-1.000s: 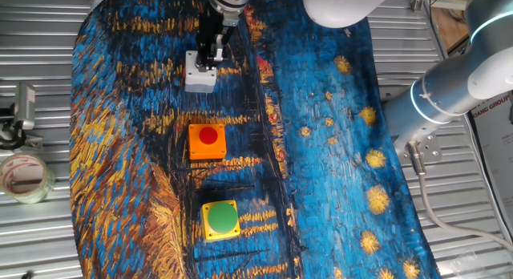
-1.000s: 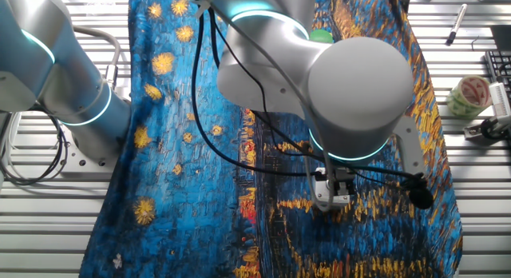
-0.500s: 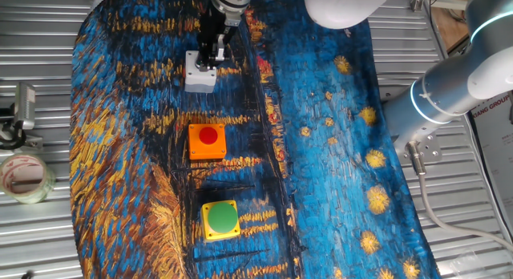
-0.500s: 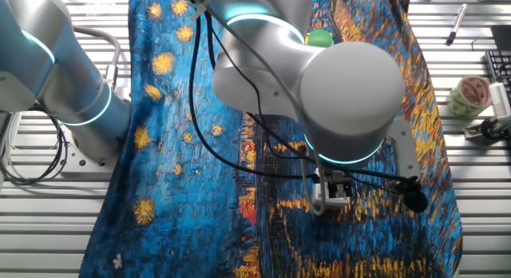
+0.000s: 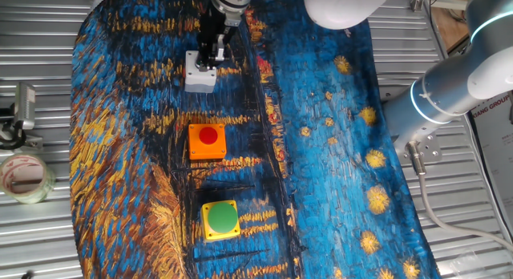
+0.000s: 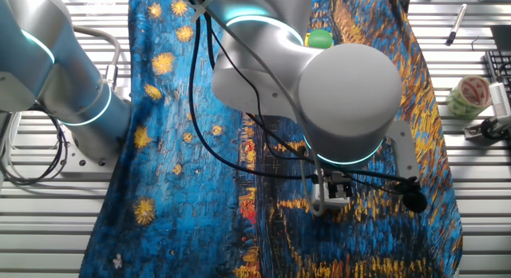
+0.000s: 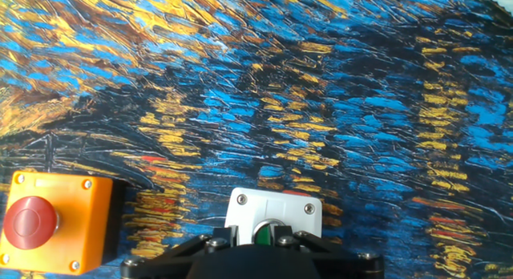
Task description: Press three buttons from left to right in sequence
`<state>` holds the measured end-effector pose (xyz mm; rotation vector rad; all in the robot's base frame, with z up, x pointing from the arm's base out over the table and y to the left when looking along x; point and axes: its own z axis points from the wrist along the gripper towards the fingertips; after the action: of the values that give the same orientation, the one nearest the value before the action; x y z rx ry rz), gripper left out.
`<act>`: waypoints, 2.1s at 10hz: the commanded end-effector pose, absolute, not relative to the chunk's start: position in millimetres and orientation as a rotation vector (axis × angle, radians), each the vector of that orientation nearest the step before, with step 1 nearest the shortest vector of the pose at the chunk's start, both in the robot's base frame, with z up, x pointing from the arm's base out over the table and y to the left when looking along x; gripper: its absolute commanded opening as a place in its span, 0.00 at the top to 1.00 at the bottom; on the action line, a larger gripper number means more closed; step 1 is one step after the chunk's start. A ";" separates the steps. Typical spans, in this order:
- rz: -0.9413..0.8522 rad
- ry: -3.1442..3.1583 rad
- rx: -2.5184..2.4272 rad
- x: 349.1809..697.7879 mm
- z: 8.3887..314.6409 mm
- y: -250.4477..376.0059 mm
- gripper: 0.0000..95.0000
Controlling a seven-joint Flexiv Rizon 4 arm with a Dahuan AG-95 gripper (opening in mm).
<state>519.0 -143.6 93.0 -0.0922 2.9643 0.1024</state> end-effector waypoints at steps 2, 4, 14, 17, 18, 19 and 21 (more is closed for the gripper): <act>0.103 2.961 -0.089 518.9 91.9 -143.2 0.80; 0.101 2.956 -0.087 519.0 90.4 -142.9 0.80; 0.117 2.940 -0.098 517.2 91.9 -146.0 0.80; 0.098 2.940 -0.107 517.0 92.7 -146.6 0.80; 0.086 2.940 -0.111 517.0 92.9 -146.7 0.80; 0.059 2.941 -0.117 517.0 94.7 -147.2 0.80; 0.037 2.944 -0.126 516.9 101.2 -148.8 0.80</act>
<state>517.2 -148.6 100.2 -0.1249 2.9421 0.0333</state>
